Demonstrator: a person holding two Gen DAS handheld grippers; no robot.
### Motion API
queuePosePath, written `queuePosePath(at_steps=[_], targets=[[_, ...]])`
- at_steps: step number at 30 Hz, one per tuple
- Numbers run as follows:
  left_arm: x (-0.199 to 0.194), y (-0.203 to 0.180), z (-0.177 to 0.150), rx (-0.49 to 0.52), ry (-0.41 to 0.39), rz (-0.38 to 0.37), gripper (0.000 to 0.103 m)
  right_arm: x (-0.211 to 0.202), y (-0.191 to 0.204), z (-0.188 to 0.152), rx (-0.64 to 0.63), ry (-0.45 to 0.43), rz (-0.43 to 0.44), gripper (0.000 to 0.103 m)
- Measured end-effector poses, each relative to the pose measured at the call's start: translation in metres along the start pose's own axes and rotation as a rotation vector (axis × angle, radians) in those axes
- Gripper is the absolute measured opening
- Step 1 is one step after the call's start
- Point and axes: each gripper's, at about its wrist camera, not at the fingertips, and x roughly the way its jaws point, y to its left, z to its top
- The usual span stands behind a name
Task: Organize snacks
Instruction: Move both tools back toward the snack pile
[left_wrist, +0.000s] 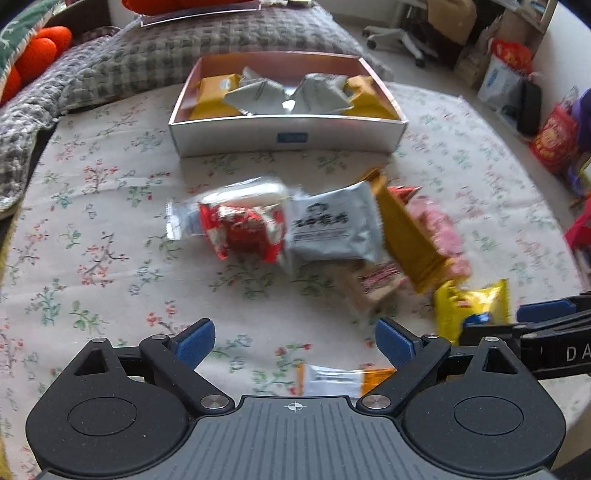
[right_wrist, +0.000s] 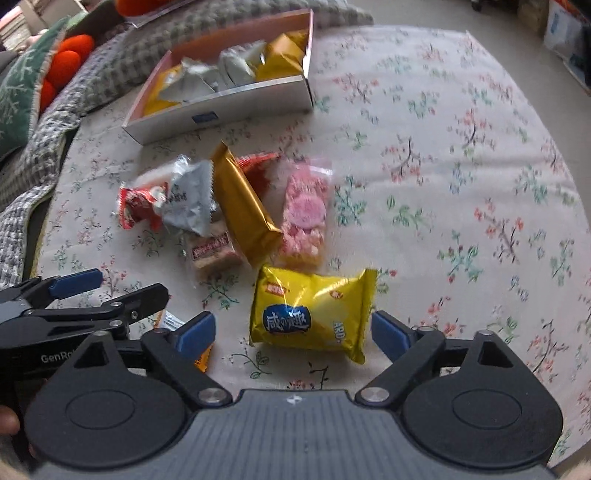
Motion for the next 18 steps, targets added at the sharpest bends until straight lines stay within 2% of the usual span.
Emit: queuePosePath(at_steps=[4, 8, 12, 18], targets=[[0.008, 0.007, 0.0, -0.026, 0.037, -0.008, 0.095, 0.014, 0.007, 0.002, -0.017, 0.038, -0.026, 0.079], [0.009, 0.007, -0.002, -0.013, 0.047, -0.021, 0.095, 0.027, 0.017, 0.0, -0.075, 0.067, -0.091, 0.07], [0.006, 0.003, -0.004, 0.016, 0.047, -0.048, 0.095, 0.02, 0.02, 0.003, -0.068, 0.019, -0.085, 0.057], [0.004, -0.007, -0.012, 0.061, 0.07, -0.129, 0.095, 0.007, 0.023, 0.004, -0.069, -0.03, -0.077, 0.042]])
